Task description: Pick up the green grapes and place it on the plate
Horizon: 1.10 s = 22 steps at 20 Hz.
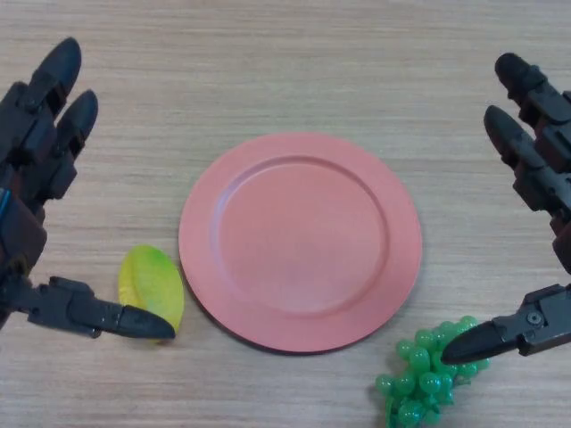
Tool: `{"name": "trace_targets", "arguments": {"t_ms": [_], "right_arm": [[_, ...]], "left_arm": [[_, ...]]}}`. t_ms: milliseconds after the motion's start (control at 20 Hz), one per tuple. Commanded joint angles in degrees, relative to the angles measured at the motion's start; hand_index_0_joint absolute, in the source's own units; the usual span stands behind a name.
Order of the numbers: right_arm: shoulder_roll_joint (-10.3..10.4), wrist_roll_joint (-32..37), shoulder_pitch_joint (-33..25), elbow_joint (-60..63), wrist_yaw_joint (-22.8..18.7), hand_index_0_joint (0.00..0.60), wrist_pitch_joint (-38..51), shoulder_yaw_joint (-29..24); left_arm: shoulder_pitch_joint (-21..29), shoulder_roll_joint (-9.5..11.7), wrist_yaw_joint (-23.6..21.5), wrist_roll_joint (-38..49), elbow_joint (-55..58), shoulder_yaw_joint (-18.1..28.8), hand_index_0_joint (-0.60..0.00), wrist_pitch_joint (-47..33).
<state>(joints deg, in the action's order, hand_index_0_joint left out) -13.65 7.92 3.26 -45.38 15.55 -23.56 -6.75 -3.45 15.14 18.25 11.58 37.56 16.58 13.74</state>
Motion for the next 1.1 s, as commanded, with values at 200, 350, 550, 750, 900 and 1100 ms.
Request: {"name": "trace_targets", "arguments": {"t_ms": [200, 350, 550, 750, 900, 1100], "right_arm": [[-0.78, -1.73, -0.24, -2.43, 0.97, 0.0, 10.84, -3.79], [-0.62, -1.95, 0.11, -1.9, 1.61, 0.0, 11.77, -3.48], [-1.02, -3.8, 3.53, 0.48, 10.42, 0.0, 17.24, -1.72], [-1.15, -11.32, 5.27, 6.51, 16.16, 0.0, 26.91, -0.06], [-2.07, -20.6, 4.79, 15.76, 16.68, 0.0, 41.26, 0.3], [-3.54, -29.14, 1.76, 26.88, 13.29, 0.0, 52.76, 0.75]], "left_arm": [[1.22, 1.43, -0.66, -1.53, 3.43, 3.7, 0.0, -8.36], [0.6, 1.11, -0.12, -1.43, 3.55, 4.09, 0.0, -9.08], [0.55, 1.47, -0.35, 1.08, 2.79, 6.17, 0.0, -7.65], [3.73, 3.82, -1.89, 3.55, 3.61, 7.42, 0.0, -2.27], [4.59, 4.1, -2.74, 2.69, 3.13, 6.21, 0.0, -2.24], [4.45, 3.3, -2.94, 0.9, 3.62, 3.66, 0.0, -2.4]]}}
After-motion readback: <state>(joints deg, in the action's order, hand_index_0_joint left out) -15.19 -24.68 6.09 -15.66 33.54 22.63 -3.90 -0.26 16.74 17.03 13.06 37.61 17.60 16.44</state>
